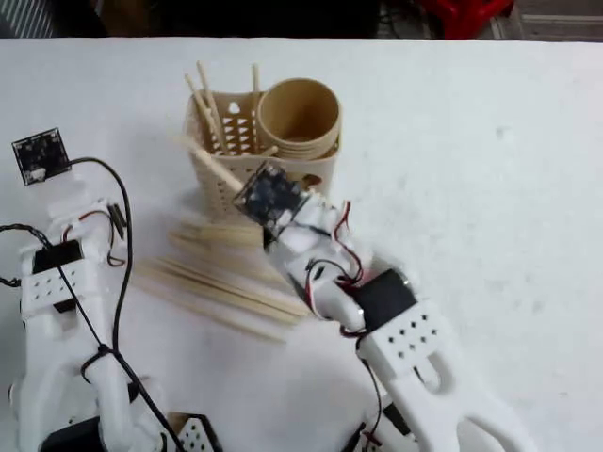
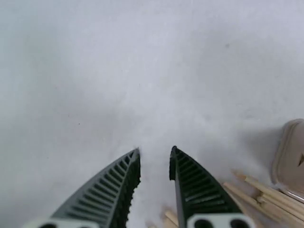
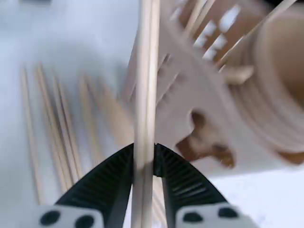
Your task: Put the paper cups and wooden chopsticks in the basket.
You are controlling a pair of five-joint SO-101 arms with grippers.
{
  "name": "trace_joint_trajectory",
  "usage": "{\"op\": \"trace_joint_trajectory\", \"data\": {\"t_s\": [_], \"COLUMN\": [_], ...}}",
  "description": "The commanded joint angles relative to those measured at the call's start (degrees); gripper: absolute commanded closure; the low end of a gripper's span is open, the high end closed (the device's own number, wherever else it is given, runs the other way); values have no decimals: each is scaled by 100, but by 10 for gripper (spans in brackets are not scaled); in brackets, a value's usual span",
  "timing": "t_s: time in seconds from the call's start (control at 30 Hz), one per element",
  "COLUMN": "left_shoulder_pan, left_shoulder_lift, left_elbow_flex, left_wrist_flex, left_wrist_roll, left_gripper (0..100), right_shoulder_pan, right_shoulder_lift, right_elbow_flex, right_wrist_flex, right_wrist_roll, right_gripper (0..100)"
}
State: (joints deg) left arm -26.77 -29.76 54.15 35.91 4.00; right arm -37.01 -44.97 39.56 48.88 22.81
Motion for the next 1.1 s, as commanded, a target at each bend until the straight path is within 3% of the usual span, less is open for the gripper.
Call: {"op": "trace_joint_trajectory", "data": {"t_s": [0.0, 0.33, 0.7, 1.07], "left_shoulder_pan": [-4, -4, -4, -4], "left_shoulder_lift": [-13, -13, -13, -13], "left_elbow_flex": [-26, -26, -26, -26], "left_wrist_flex": [-114, -114, -114, -114], "left_wrist_roll": [70, 70, 62, 62], "left_gripper": [879, 879, 879, 879], "right_shoulder_pan": [-330, -453, -321, 207], "right_shoulder_lift": [-119, 1543, 3960, 4778], "right_elbow_flex": [-1116, -3578, -6743, -6699], "right_wrist_flex": [127, -1077, -1112, -1719], "right_wrist_roll": [-369, -809, -826, -1512], "right_gripper": [982, 982, 982, 982]}}
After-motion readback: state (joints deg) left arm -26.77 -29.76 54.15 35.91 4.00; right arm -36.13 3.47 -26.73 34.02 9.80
